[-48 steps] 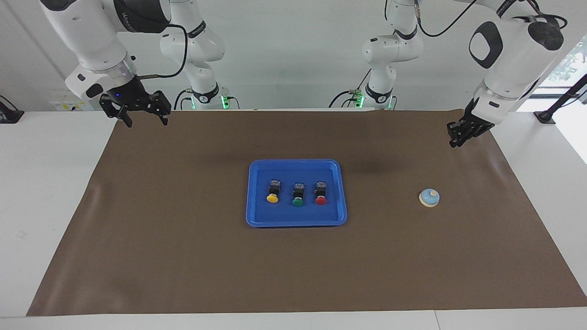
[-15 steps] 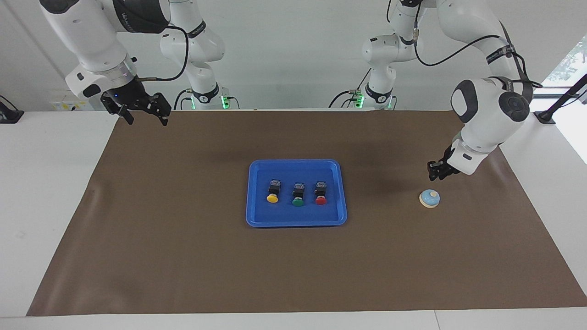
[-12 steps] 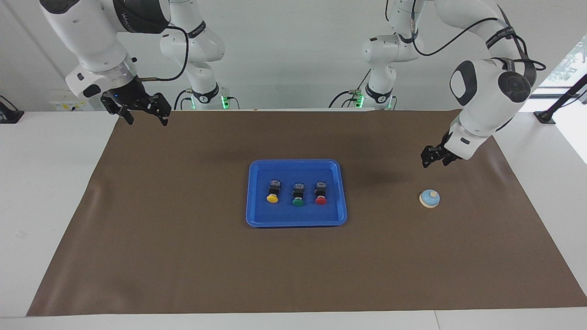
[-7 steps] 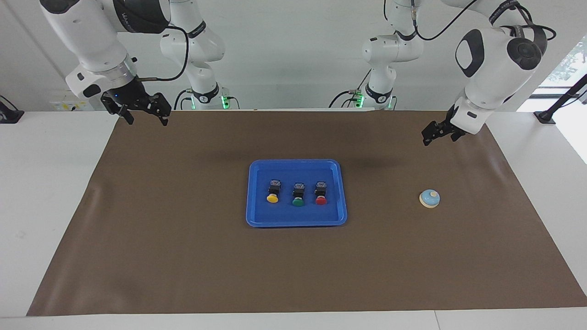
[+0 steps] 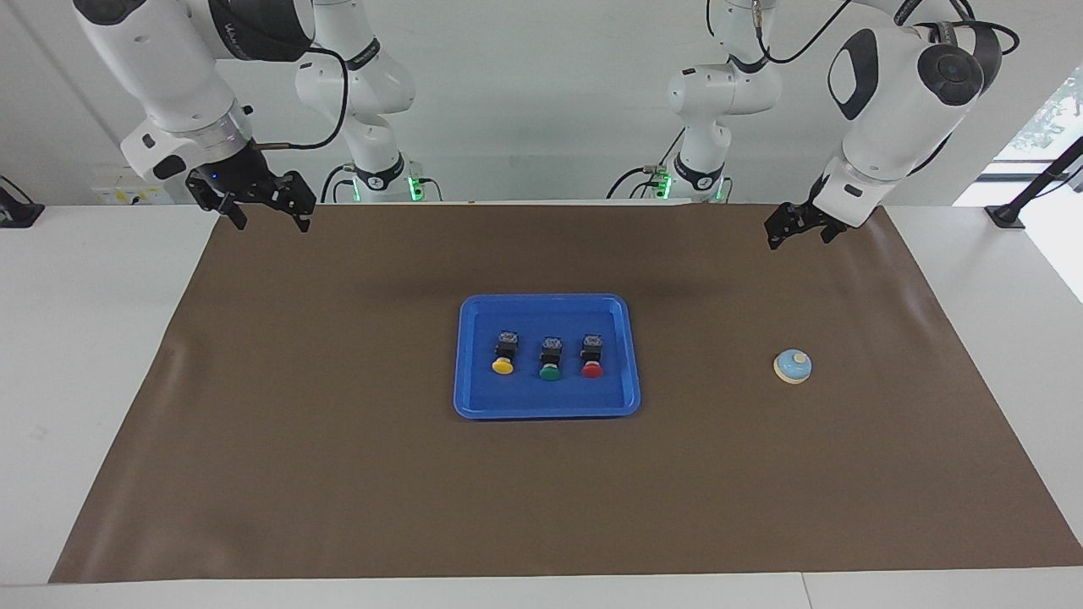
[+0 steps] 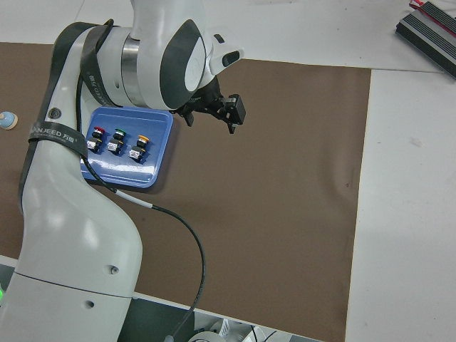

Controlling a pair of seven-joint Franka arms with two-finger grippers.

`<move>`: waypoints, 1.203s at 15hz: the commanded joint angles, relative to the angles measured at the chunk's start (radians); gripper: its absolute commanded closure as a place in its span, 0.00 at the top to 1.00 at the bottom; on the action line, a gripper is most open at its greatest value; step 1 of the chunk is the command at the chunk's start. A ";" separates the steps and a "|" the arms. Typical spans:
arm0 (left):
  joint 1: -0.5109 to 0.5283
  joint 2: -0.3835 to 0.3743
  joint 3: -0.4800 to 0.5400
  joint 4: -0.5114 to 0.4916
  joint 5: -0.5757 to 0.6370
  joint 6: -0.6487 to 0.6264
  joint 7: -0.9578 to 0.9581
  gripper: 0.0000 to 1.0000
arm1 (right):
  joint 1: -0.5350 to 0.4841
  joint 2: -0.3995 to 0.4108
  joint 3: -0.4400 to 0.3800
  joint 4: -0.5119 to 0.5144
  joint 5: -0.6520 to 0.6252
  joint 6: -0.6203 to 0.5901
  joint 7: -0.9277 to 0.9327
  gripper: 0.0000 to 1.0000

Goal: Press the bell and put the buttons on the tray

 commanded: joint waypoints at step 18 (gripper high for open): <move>-0.005 -0.007 -0.001 -0.004 0.020 0.000 -0.010 1.00 | -0.010 -0.012 0.007 -0.009 -0.004 -0.010 0.009 1.00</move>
